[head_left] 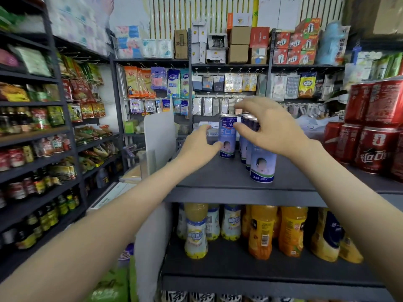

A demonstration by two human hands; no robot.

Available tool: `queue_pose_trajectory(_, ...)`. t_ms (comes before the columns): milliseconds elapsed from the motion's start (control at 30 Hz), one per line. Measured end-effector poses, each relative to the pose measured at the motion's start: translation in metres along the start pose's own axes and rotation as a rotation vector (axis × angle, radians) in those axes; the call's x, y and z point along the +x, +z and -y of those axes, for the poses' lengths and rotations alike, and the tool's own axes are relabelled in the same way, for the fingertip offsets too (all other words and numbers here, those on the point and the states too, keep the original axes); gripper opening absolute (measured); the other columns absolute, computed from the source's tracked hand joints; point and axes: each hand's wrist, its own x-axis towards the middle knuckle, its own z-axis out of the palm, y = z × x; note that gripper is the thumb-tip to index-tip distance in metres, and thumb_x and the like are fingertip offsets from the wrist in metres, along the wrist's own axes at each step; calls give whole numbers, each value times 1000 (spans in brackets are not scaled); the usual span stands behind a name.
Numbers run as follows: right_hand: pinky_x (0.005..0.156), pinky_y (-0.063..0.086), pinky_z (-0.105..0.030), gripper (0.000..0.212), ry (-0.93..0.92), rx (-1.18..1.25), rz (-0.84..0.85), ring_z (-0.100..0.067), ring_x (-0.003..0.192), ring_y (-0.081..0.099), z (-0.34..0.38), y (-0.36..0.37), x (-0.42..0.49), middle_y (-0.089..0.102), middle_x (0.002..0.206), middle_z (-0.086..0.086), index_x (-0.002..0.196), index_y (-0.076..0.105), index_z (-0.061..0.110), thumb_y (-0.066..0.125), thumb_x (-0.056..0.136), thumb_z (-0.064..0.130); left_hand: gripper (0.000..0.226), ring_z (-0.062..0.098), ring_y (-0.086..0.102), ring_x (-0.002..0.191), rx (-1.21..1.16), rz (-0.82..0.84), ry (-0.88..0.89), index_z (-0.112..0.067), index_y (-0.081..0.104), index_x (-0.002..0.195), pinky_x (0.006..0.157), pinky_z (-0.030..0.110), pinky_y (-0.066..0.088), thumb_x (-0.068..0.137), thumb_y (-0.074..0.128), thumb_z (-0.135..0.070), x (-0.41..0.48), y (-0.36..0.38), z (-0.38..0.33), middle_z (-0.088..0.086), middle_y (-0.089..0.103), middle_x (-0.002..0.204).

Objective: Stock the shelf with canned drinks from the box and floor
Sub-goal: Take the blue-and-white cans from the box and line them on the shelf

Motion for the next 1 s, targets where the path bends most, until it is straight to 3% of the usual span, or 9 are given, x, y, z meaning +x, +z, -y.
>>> queue_pose_trajectory(133, 89, 36, -30, 47, -146, 121, -170, -32, 105, 57, 69, 5, -22, 64, 111, -14, 117, 61, 2, 43, 86, 33, 43, 10, 55, 113, -128, -177, 96, -16, 46, 130, 97, 24, 43, 90, 61, -20, -101, -44, -4, -5, 55, 124)
queue_pose_trajectory(233, 87, 40, -31, 41, -216, 301, -187, -27, 104, 56, 132, 27, -59, 64, 112, -10, 116, 61, 5, 44, 87, 30, 31, 3, 58, 106, -101, -331, 66, -27, 49, 120, 92, 21, 48, 91, 59, -19, -195, -75, 19, -10, 59, 115)
queue_pose_trajectory(333, 83, 40, -27, 38, -274, 475, -81, -23, 101, 56, 197, 65, -106, 65, 108, -9, 113, 63, 6, 45, 87, 28, 25, -3, 59, 100, 20, -403, -95, -27, 50, 114, 85, 13, 48, 93, 56, -17, -292, -96, 57, -16, 59, 108)
queue_pose_trajectory(467, 81, 49, -35, 37, -299, 700, 192, -26, 97, 60, 291, 118, -177, 65, 104, -9, 114, 62, 8, 46, 89, 30, 22, -11, 56, 93, 173, -411, -453, -14, 54, 115, 77, 4, 43, 94, 55, -15, -422, -117, 116, -15, 60, 103)
queue_pose_trajectory(567, 80, 49, -30, 41, -313, 781, 349, -25, 96, 61, 360, 149, -229, 65, 103, -7, 115, 62, 9, 45, 87, 32, 22, -16, 55, 89, 268, -298, -653, -17, 54, 115, 75, 1, 41, 93, 56, -15, -512, -135, 156, -15, 60, 100)
queue_pose_trajectory(667, 80, 52, -34, 42, -315, 823, 495, -29, 98, 62, 422, 179, -268, 65, 105, -8, 118, 61, 9, 46, 86, 31, 24, 1, 58, 98, 300, -140, -864, -22, 52, 117, 86, 15, 46, 94, 55, -20, -581, -156, 198, -8, 60, 108)
queue_pose_trajectory(767, 90, 46, -31, 42, -336, 823, 673, -26, 112, 55, 477, 217, -300, 59, 122, -8, 132, 51, 9, 53, 92, 22, 34, 13, 55, 112, 324, 62, -1007, -19, 48, 128, 95, 28, 46, 95, 53, -24, -628, -176, 248, -1, 56, 125)
queue_pose_trajectory(1000, 105, 36, -27, 53, -235, 685, 1051, -18, 132, 39, 597, 322, -378, 42, 144, -3, 148, 26, 15, 42, 99, 26, 51, 24, 47, 122, 546, 556, -954, -22, 32, 143, 95, 39, 45, 95, 48, -33, -674, -223, 411, 5, 43, 141)
